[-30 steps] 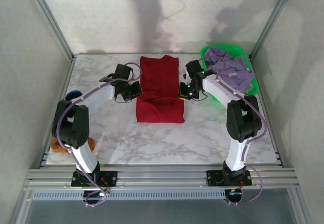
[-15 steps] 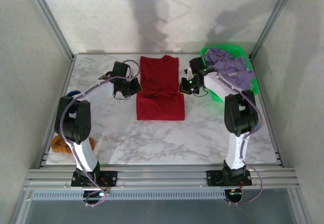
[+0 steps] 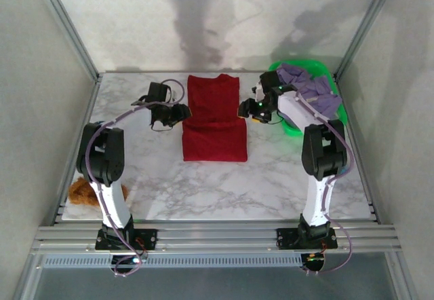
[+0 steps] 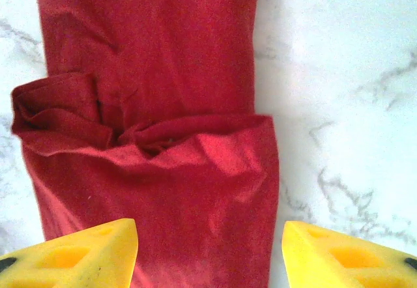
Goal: Fold and stack the t-shirts
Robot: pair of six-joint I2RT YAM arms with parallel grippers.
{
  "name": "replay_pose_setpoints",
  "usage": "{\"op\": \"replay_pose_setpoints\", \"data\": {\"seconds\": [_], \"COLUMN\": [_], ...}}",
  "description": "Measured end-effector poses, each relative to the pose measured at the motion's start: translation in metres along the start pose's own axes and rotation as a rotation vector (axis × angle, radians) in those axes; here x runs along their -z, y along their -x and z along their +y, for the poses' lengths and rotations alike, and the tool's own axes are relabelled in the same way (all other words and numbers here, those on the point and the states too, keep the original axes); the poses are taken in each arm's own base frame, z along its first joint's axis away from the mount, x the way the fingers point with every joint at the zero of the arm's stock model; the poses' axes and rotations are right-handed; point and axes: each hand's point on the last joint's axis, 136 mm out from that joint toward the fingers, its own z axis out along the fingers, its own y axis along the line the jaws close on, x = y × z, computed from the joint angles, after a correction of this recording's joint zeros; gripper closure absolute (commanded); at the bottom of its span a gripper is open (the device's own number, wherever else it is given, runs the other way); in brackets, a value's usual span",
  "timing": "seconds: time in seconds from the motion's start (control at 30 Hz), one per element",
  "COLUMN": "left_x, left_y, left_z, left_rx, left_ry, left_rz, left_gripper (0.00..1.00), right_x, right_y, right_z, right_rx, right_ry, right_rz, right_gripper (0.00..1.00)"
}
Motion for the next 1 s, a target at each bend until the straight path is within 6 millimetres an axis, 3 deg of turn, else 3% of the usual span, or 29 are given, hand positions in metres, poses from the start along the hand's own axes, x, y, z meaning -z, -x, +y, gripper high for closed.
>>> {"op": "replay_pose_setpoints", "data": {"seconds": [0.2,0.37,0.5,0.7,0.83,1.0], "left_x": [0.003,-0.006,-0.024,-0.065,-0.076,-0.065], "left_y": [-0.014,-0.026,-0.031,-0.034,-0.014,0.031], "left_z": [-0.019,-0.027,-0.028,-0.014,-0.021,-0.044], "left_rx": [-0.04,-0.062,-0.058,-0.046,-0.067,-0.102], "left_ry": [-0.032,-0.049,-0.06,-0.041,-0.034,-0.065], "left_rz": [0.011,0.047,0.092,0.186,0.179,0.065], "left_gripper": [0.62,0.7,0.68,0.63,0.63,0.63], "right_x": [-0.001,-0.011,-0.014,-0.049,-0.067,-0.063], "right_y": [-0.03,-0.044,-0.036,-0.011,0.0,0.021], "right_z": [0.016,0.014,0.02,0.021,0.01,-0.004], "right_rx": [-0.008,-0.033,-0.031,-0.041,-0.066,-0.091], "right_ry": [0.017,0.027,0.057,0.093,0.083,0.03], "right_rz": [0.025,0.056,0.046,0.036,0.034,-0.025], "right_gripper": [0.44,0.46,0.46,0.46,0.46,0.45]}}
